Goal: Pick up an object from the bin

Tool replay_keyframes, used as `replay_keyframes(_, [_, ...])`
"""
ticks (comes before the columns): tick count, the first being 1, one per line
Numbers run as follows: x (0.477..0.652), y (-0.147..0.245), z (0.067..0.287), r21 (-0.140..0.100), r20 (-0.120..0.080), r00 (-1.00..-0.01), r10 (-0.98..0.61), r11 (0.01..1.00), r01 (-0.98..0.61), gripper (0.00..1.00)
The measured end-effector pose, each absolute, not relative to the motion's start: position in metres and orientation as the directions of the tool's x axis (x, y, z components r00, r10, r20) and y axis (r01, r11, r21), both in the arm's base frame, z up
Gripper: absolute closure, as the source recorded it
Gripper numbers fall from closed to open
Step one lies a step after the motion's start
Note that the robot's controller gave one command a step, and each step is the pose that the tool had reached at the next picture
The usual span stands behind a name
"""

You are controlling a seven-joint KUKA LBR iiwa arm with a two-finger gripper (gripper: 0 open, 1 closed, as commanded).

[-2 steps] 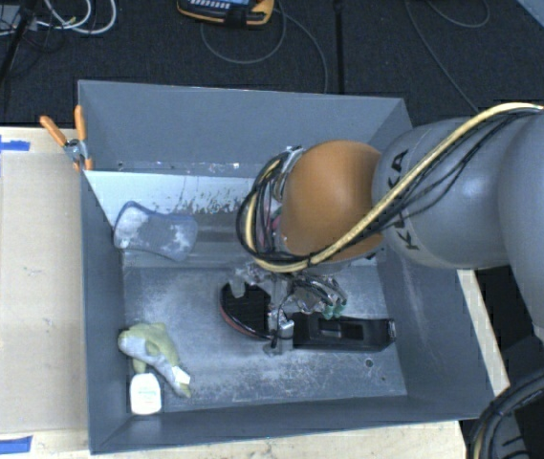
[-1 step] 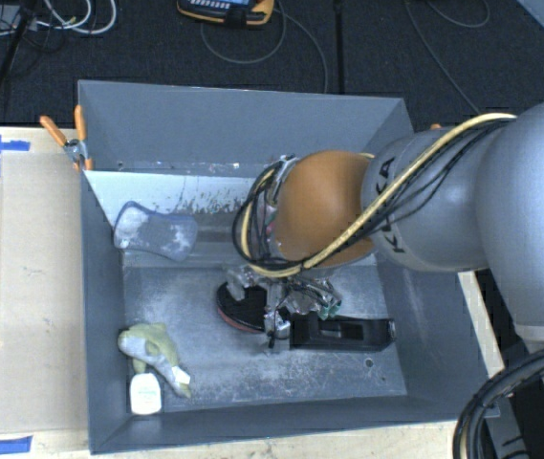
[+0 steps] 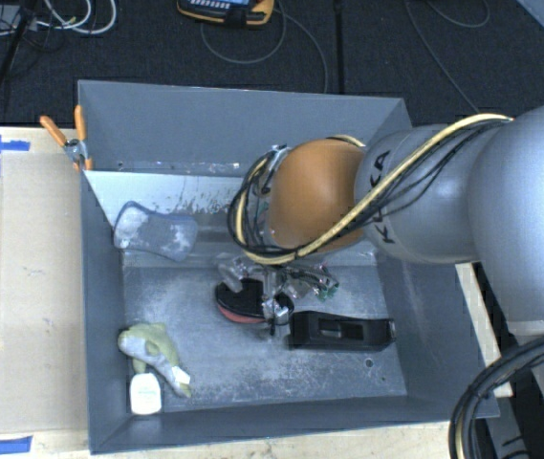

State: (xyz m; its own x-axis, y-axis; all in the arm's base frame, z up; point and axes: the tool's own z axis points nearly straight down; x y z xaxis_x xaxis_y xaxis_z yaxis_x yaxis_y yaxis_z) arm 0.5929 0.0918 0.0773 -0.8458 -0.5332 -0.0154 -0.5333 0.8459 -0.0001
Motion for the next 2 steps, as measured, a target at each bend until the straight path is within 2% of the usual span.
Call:
replay_keyframes(1, [0.5993,0.0613,0.0771,0.0,-0.031,-0.919,-0.392,0.92,-0.392,1.0])
replay_keyframes(2, [0.5993,0.0611,0.077,0.0,-0.031,-0.92,-0.391,0.92,-0.392,1.0])
